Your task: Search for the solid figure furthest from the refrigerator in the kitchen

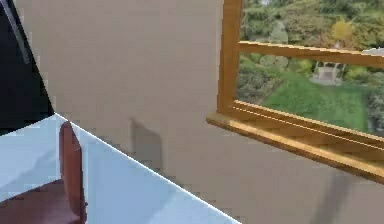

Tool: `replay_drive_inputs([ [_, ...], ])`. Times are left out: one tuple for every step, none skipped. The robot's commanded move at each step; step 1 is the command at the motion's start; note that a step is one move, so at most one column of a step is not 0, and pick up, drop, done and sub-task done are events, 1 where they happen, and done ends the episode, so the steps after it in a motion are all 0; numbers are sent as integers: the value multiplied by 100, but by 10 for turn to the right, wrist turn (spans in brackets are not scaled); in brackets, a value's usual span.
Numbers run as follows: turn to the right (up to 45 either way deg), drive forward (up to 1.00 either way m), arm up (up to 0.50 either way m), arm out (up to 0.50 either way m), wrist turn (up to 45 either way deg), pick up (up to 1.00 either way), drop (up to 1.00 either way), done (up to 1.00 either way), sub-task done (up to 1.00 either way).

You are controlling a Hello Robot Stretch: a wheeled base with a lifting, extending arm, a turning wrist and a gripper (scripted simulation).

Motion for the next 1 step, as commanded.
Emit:
replay_drive_inputs([
  [-150, 0, 0, 0, 0, 0, 0, 0, 0],
])
